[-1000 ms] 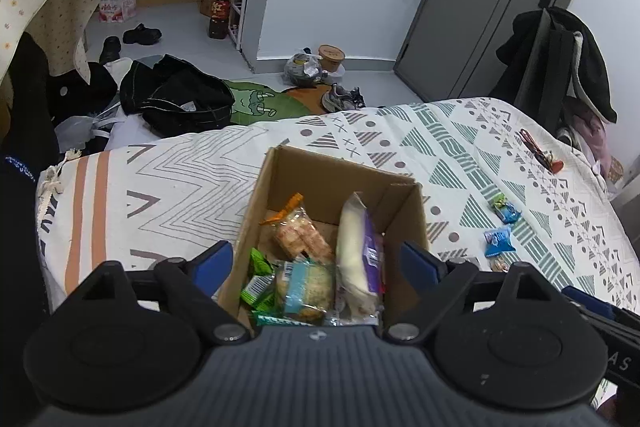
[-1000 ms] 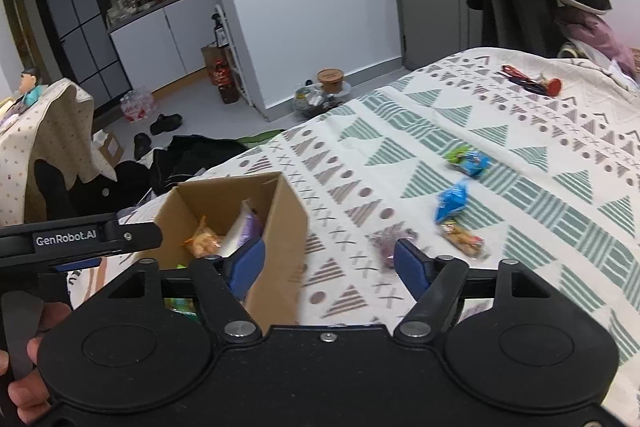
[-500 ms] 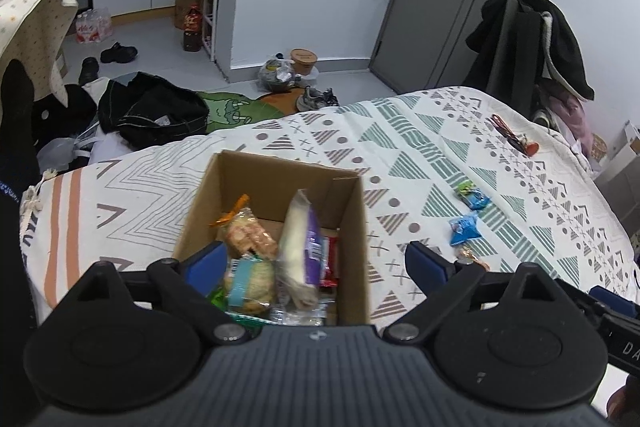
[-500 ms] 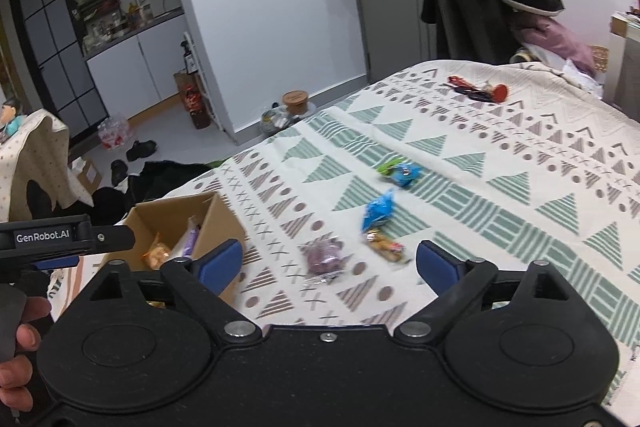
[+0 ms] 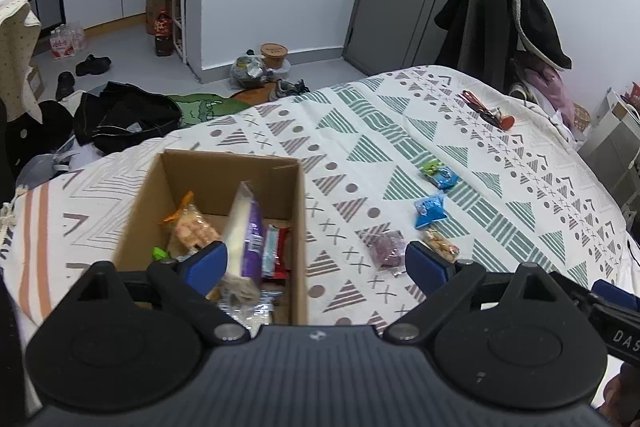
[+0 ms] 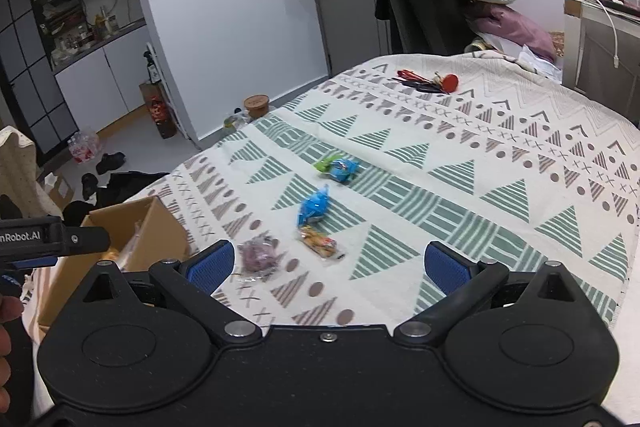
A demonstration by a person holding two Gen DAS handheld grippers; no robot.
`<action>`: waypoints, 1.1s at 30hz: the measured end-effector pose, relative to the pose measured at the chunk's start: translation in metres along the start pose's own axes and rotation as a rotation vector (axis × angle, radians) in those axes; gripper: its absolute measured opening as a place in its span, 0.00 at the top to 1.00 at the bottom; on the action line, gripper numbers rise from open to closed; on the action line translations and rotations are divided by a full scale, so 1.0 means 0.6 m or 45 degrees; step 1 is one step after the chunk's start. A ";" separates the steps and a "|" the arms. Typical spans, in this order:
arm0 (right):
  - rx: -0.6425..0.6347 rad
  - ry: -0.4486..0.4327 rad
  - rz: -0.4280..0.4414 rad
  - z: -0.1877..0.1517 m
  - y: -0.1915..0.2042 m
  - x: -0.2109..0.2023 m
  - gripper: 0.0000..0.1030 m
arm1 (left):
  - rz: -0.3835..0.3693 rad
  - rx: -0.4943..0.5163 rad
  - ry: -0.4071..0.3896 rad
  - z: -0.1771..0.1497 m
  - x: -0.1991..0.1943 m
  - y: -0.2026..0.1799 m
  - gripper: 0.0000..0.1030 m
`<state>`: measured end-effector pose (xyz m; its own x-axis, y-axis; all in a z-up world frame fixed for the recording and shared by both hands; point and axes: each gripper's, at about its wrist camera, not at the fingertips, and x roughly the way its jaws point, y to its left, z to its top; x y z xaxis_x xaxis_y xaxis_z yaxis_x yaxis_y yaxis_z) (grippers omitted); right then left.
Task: Organize snacks
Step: 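Move both open grippers back over the remaining snacks, then grasp the purple packet with left gripper while right grasps the small yellow snack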
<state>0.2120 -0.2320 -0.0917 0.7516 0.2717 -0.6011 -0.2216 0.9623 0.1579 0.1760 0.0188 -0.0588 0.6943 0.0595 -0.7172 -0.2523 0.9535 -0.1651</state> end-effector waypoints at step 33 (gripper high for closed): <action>0.026 0.136 0.172 0.010 -0.073 0.184 0.26 | -0.010 0.046 0.131 -0.009 0.192 -0.121 0.37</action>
<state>0.3084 -0.2438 -0.1599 0.6450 0.3969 -0.6531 -0.3027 0.9174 0.2585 0.2705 -0.0451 -0.1330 0.6227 0.0227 -0.7821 -0.2213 0.9639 -0.1482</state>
